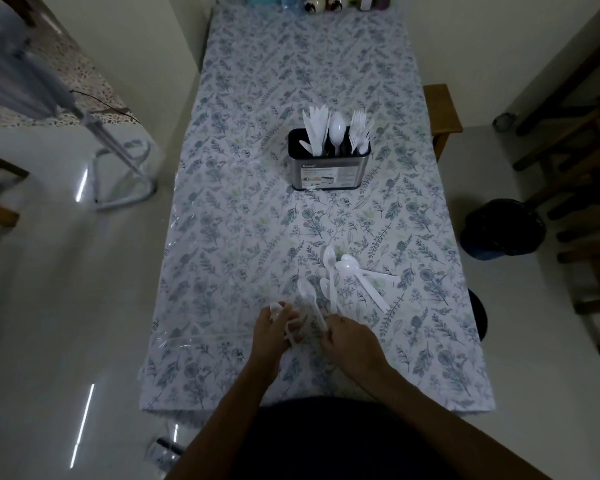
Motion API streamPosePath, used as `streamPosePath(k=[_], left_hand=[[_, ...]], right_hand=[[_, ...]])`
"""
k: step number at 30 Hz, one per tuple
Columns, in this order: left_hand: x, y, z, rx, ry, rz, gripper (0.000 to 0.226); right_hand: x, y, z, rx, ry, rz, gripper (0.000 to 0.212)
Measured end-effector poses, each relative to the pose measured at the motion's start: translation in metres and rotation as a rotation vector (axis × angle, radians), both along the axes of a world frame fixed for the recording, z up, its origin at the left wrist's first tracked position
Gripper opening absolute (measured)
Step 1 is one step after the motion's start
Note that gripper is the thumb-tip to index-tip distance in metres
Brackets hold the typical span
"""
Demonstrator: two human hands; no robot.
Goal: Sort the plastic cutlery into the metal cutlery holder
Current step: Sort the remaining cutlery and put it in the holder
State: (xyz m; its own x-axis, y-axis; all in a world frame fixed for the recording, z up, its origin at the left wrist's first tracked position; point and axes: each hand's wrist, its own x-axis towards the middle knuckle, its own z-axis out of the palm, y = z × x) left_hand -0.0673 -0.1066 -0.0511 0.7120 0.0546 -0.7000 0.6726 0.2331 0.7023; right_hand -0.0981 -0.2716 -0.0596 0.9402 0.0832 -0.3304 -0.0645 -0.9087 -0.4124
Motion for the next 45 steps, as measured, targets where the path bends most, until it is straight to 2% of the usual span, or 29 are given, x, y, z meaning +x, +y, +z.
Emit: streamPosePath(k=[4, 6, 8, 12, 15, 18, 20, 23, 25, 31, 34, 36, 40, 45], left_hand=[[0.007, -0.005, -0.003, -0.05, 0.012, 0.012, 0.036], [0.008, -0.006, -0.004, -0.084, -0.025, 0.043, 0.039], [0.007, -0.006, -0.004, -0.009, -0.072, 0.043, 0.034], [0.005, -0.006, -0.006, 0.157, -0.103, 0.024, 0.024], [0.005, -0.005, -0.004, 0.116, -0.054, 0.042, 0.016], [0.004, -0.002, -0.004, 0.087, -0.039, 0.05, 0.022], [0.005, -0.001, -0.002, 0.058, -0.031, 0.058, 0.027], [0.008, -0.003, -0.003, 0.005, -0.01, 0.076, 0.028], [0.009, -0.005, -0.004, -0.057, -0.011, 0.095, 0.024], [0.009, -0.01, 0.0, -0.065, -0.013, 0.058, 0.026], [0.009, -0.012, 0.003, -0.075, 0.007, 0.03, 0.021], [0.009, -0.012, 0.007, -0.106, 0.003, 0.029, 0.019], [0.01, -0.012, 0.005, -0.116, 0.01, 0.032, 0.02], [0.01, -0.017, 0.003, -0.083, 0.044, 0.007, 0.016]], right_hand=[[-0.011, -0.001, 0.024, 0.353, 0.178, 0.053, 0.023], [-0.013, -0.002, 0.027, 0.454, 0.209, 0.056, 0.026], [-0.008, -0.001, 0.02, 0.418, 0.145, -0.028, 0.031], [0.009, 0.007, -0.004, 0.086, -0.067, -0.046, 0.021], [0.018, 0.015, -0.013, -0.023, -0.021, 0.001, 0.024], [0.017, 0.017, -0.012, 0.047, -0.012, -0.014, 0.024], [0.012, 0.017, -0.005, 0.183, 0.0, -0.057, 0.014], [0.0, 0.015, 0.011, 0.424, 0.082, -0.046, 0.023], [-0.009, 0.01, 0.013, 0.489, 0.115, -0.05, 0.026], [0.019, -0.008, 0.003, 0.141, -0.078, -0.263, 0.022], [0.038, -0.006, -0.007, 0.016, -0.062, -0.248, 0.035], [0.042, -0.003, -0.011, -0.007, -0.037, -0.247, 0.036], [0.036, -0.005, -0.014, 0.02, -0.035, -0.287, 0.022], [0.033, -0.008, -0.017, -0.015, -0.037, -0.31, 0.039]])
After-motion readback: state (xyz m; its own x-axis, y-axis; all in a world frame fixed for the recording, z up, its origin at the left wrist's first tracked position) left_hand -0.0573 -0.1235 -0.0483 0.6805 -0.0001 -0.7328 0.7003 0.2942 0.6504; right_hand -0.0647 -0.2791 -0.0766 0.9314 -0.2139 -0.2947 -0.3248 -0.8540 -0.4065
